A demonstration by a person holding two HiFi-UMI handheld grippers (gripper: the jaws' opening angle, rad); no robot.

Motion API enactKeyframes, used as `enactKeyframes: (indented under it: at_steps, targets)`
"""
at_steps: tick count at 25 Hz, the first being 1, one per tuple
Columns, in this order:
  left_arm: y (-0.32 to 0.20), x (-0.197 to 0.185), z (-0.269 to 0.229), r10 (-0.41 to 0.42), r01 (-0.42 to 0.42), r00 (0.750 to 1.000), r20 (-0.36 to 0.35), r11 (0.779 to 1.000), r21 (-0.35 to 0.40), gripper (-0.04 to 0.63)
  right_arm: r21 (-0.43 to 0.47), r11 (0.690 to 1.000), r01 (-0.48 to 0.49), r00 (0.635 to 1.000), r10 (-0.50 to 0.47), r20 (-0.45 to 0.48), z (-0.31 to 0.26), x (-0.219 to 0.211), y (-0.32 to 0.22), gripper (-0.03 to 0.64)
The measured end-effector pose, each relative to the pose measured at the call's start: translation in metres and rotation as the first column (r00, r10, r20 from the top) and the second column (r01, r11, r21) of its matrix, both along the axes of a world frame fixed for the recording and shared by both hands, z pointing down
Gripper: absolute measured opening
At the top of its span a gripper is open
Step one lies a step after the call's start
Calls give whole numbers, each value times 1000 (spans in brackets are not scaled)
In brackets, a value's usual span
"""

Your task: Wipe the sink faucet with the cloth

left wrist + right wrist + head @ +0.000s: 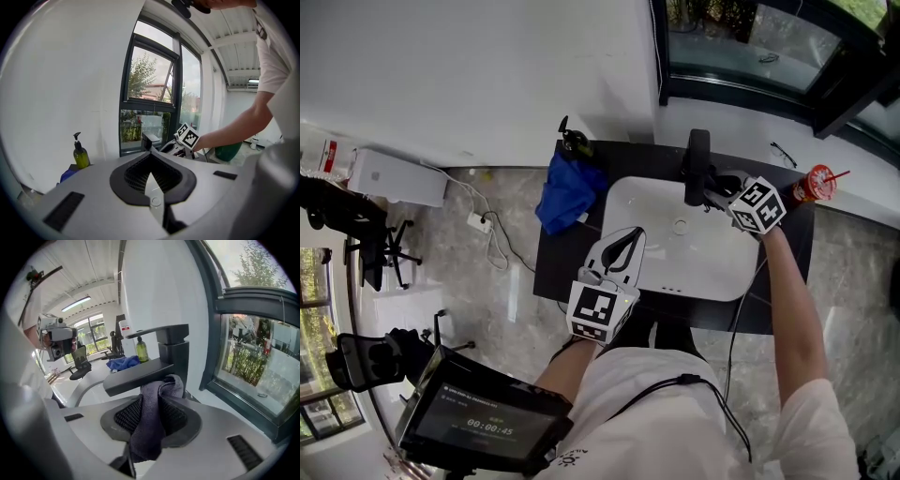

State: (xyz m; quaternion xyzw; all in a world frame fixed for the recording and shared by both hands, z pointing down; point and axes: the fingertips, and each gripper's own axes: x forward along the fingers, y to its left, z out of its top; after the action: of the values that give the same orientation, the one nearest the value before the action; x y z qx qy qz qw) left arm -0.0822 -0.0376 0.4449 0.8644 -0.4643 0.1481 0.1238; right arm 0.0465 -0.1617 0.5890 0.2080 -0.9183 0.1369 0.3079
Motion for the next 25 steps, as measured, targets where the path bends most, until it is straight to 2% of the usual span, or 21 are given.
enactKeyframes:
  at_steps: [5,9,11,16,25]
  targets:
    - [-2,6,0,13,-13,1000,-9,1000,-2,-6,0,990,139,989,-139,-53,1,-9,34,115]
    - [-1,14,-4,28,-28,999,-16,1000,4,-6,-42,964,262,951,-266,-159,19,-12,70,115]
    - [-1,16,-5,34,-34,999,-15,999,8,-6,-72,958,277,945,-285,-162,25,-10,82,115]
    - [1,12,-4,34,-34,999,-8,999,12,-6,-99,968,231,961,-243,-135,30,3,87,115]
    - [2,10,-7,22,-21,1000,-18,1000,17,-6,-26,996,81,988,-84,-130,7,32,35,115]
